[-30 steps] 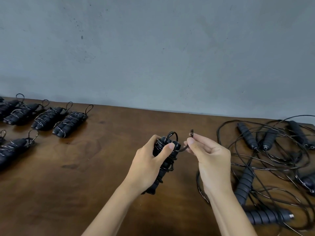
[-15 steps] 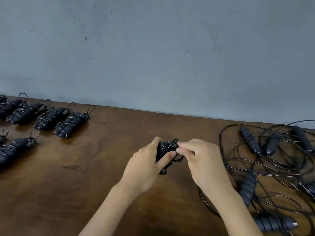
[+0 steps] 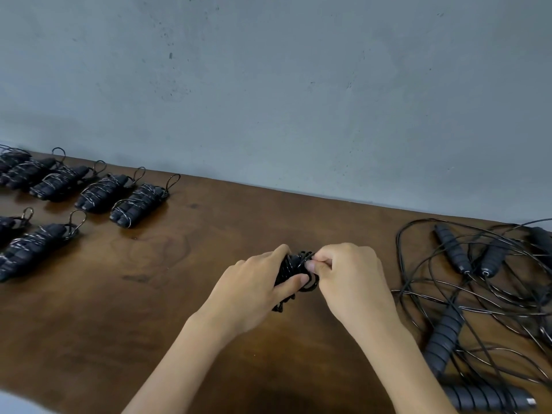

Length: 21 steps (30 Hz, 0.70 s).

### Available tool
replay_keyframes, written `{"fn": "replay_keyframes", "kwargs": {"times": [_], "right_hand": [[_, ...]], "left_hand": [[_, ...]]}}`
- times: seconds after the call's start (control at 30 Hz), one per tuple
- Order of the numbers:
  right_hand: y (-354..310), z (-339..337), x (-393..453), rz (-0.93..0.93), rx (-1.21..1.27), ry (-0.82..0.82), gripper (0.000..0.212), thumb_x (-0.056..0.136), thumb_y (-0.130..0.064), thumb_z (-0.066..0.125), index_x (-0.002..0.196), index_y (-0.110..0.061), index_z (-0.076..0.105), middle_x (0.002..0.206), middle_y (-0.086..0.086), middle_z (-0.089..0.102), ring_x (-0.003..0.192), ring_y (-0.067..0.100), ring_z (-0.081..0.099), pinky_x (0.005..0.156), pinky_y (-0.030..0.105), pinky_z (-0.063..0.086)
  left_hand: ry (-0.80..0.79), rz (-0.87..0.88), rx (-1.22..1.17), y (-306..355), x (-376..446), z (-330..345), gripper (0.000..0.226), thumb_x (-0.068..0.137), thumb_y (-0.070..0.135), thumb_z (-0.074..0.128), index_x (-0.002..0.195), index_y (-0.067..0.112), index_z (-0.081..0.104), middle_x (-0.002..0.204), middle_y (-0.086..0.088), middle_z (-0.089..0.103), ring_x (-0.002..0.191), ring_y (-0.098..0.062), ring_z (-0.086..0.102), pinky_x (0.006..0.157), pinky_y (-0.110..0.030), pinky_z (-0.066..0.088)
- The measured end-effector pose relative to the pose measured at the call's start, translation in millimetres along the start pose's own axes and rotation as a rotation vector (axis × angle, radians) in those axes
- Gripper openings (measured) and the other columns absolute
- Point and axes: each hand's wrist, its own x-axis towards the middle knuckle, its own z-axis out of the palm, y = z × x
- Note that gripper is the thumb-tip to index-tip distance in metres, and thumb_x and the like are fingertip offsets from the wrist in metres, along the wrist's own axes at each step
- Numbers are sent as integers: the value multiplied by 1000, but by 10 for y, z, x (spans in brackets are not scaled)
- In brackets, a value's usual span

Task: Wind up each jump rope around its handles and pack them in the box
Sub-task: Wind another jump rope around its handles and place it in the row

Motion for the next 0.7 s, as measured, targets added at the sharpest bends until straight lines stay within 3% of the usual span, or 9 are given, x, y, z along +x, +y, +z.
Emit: {"fn": "replay_keyframes", "kwargs": {"times": [0.07, 0.2, 0.33, 0.43, 0.53, 0.6, 0.7], "right_hand": [[-47, 26, -4, 13, 75, 44, 23, 96, -35, 67, 75, -27, 74, 65, -12, 65, 61, 6, 61, 47, 14, 37], [-118, 48, -46, 59, 436, 107, 3, 86, -25, 80, 89, -26, 81, 75, -18, 74, 77, -10, 67, 67, 4, 47], [-177, 2, -33, 0, 639, -109, 28, 83, -18, 82, 106, -31, 75, 91, -19, 76, 87, 1, 71, 79, 13, 52], [-249, 67, 35, -78, 656, -152, 42, 86, -20, 79, 122, -39, 67, 111, -18, 69, 101, 9, 66, 92, 24, 52], [-441, 208, 86, -168, 670, -310, 40, 99, -25, 63, 135, -43, 57, 131, -24, 58, 123, 3, 56, 101, 24, 47], [-619, 313, 106, -177, 727, -325, 34, 102, -22, 59, 132, -39, 61, 128, -22, 65, 124, 2, 58, 101, 22, 46], [-940, 525, 136, -113, 848, -154, 27, 97, -11, 66, 115, -30, 73, 106, -16, 77, 104, 5, 70, 88, 16, 51]], "left_hand": [[12, -1, -35, -43, -19, -15, 38, 96, 70, 40, 99, 32, 45, 85, 11, 67, 69, -16, 65, 69, -40, 55], [2, 10, -161, -154, -53, -85, 40, 95, 73, 41, 99, 34, 47, 82, 9, 70, 71, -15, 68, 70, -45, 57], [-77, -6, -497, -327, -113, -250, 29, 104, 56, 52, 103, 27, 56, 86, 6, 75, 73, -14, 68, 75, -41, 57], [-146, -17, -729, -466, -173, -385, 34, 104, 48, 54, 107, 15, 59, 88, 1, 74, 76, -15, 68, 72, -35, 55], [-238, -32, -952, -650, -230, -535, 45, 104, 43, 53, 118, 0, 55, 95, -4, 72, 82, -23, 69, 76, -36, 56], [-275, -34, -1018, -791, -255, -644, 48, 105, 42, 53, 125, -2, 54, 100, -9, 71, 86, -27, 69, 79, -39, 57], [-286, -34, -1037, -1027, -302, -775, 43, 106, 38, 53, 126, 0, 56, 101, -7, 71, 88, -26, 67, 80, -38, 58]]}}
